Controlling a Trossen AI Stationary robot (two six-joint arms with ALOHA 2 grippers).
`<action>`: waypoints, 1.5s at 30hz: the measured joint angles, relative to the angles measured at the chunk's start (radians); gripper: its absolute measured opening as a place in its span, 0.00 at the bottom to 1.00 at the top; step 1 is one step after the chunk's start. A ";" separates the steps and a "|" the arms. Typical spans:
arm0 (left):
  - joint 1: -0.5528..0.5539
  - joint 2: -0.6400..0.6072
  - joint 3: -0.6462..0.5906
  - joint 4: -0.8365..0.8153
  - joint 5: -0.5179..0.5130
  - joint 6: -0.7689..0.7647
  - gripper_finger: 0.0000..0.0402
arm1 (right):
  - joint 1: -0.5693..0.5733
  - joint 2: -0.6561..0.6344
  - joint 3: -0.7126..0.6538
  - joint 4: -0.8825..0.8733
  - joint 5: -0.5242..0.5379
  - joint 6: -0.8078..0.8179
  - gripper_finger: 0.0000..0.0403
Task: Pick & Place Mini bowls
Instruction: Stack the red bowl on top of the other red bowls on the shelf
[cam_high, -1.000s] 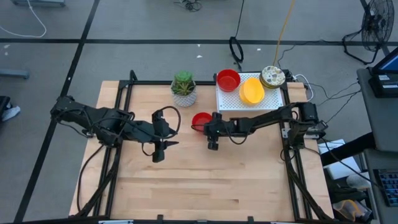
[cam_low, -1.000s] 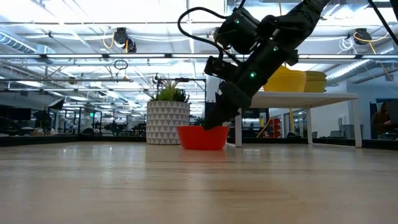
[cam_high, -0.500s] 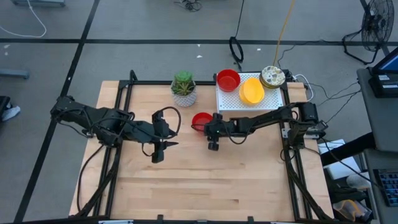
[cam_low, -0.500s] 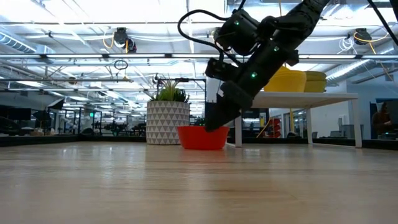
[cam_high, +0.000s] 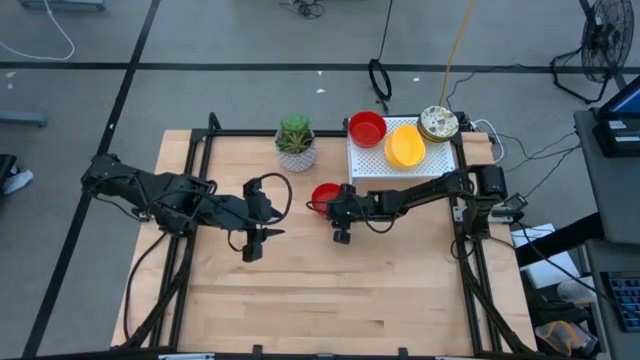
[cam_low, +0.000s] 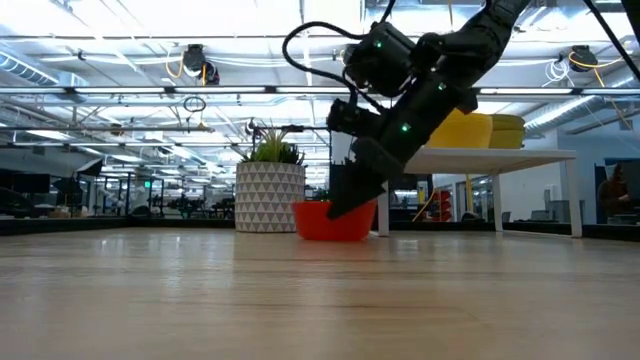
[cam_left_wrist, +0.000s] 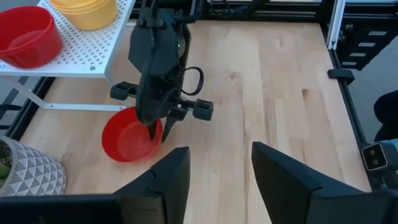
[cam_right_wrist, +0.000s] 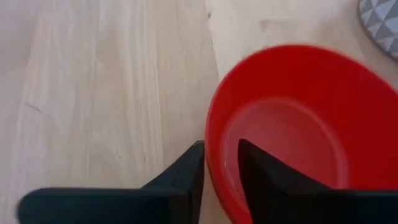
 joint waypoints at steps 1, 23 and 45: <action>0.000 0.000 0.000 0.000 0.002 0.000 0.44 | 0.000 0.001 0.000 -0.005 0.000 -0.001 0.19; 0.000 0.000 0.000 0.006 0.045 -0.031 0.41 | 0.139 -0.456 0.006 -0.060 0.052 -0.200 0.00; 0.021 0.000 0.000 0.018 0.044 -0.088 0.39 | -0.295 -0.509 0.100 -0.172 0.207 -0.161 0.00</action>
